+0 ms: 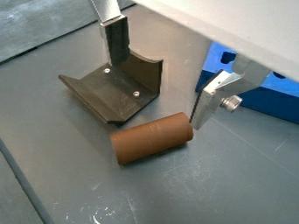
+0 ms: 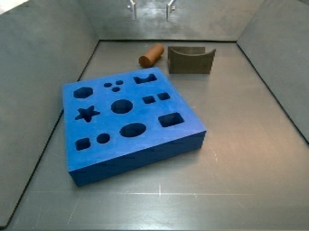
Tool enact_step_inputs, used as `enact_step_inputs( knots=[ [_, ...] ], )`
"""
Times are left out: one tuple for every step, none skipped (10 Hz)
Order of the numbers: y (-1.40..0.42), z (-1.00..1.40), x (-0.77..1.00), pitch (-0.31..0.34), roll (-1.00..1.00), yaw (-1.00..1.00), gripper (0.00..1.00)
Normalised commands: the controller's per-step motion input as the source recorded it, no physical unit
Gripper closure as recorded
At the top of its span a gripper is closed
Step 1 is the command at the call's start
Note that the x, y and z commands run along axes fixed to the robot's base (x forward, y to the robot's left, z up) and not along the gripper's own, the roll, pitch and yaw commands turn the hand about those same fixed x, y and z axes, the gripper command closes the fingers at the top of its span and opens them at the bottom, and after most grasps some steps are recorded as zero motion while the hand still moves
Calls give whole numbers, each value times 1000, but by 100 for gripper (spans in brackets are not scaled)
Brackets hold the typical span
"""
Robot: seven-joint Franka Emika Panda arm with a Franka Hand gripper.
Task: Pick up the round object. Move up. Place the round object on the fixture. Regrasp the round object. Move to above the board. Insert the round object.
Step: Pick up the round object.
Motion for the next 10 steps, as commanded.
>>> enact_step_inputs(
  knots=[
    [0,-69,-249,-149,0,-46,0],
    [43,-106,-469,-197,6,-557,0],
    [83,-231,-383,-91,0,-823,0],
    [40,-297,-286,-77,3,-894,0],
    [11,-271,-117,-120,46,-951,0],
    [0,0,0,0,114,0,0],
    [163,0,0,0,0,-49,0],
    [429,0,-163,0,-283,-369,0],
    [334,0,-209,0,-171,-486,0],
    [214,0,-106,0,0,-380,0]
  ],
)
